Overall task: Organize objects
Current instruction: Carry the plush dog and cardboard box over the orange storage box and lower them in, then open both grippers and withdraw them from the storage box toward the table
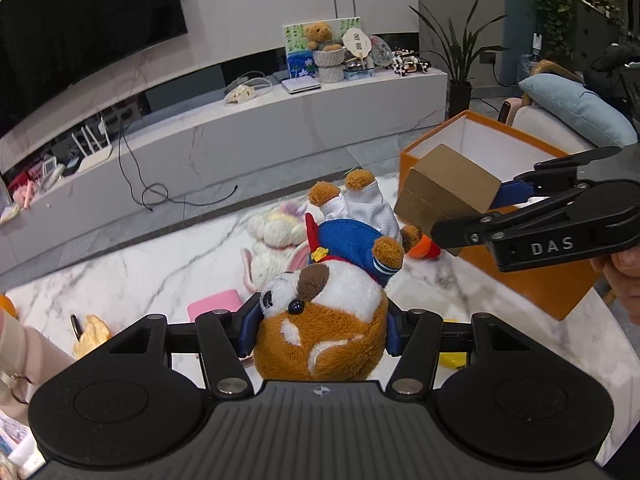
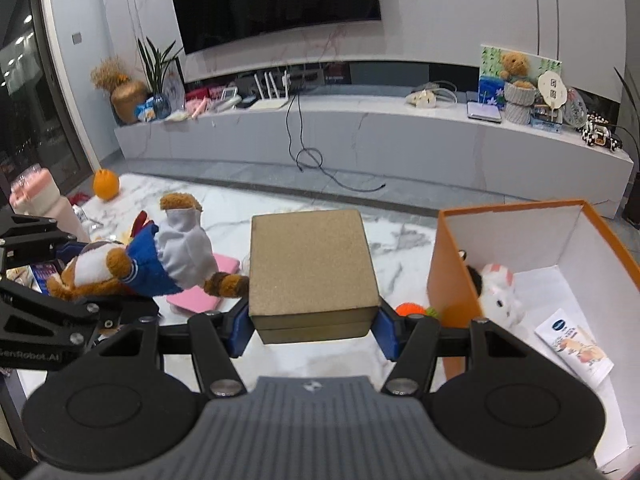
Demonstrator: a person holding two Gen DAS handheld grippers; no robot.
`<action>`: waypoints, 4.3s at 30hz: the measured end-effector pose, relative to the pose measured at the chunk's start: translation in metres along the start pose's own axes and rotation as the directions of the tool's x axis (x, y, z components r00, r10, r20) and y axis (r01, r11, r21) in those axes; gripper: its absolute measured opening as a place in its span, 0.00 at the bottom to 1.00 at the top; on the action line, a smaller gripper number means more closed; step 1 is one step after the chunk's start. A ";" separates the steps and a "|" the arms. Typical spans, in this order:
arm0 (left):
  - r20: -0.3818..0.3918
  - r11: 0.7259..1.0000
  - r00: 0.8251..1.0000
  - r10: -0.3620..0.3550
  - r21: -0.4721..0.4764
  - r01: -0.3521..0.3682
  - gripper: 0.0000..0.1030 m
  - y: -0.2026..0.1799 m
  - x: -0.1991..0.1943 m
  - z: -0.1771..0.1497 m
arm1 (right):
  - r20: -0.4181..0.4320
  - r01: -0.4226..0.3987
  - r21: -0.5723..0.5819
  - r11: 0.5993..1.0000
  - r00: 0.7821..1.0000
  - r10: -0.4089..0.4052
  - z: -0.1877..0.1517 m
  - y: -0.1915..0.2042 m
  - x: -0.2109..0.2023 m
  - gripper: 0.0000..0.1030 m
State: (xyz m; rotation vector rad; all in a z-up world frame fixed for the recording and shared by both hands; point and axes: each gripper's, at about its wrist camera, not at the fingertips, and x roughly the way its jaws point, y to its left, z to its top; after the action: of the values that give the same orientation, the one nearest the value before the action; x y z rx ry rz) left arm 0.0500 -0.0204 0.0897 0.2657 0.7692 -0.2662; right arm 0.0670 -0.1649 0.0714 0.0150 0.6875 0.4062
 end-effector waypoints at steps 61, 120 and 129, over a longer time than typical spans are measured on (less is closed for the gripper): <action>-0.233 0.946 0.949 -0.213 0.194 0.260 0.66 -0.254 0.127 0.069 | -0.251 0.430 -0.062 0.901 0.867 -0.431 -0.065 -0.219 -0.041 0.60; -0.072 0.966 0.963 -0.260 -0.033 0.258 0.84 -0.128 0.068 0.068 | -0.074 0.416 0.041 0.909 0.908 -0.412 -0.020 -0.179 -0.050 0.61; -0.113 0.980 0.974 -0.198 -0.048 0.194 0.84 -0.083 0.059 0.032 | 0.006 0.349 0.033 0.936 0.937 -0.350 0.008 -0.128 -0.040 0.61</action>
State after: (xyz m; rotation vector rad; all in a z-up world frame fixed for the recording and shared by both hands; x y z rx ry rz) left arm 0.0833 -0.1166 0.0583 0.1716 0.9176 -0.4253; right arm 0.0898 -0.2962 0.0830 -0.0742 0.6690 0.0522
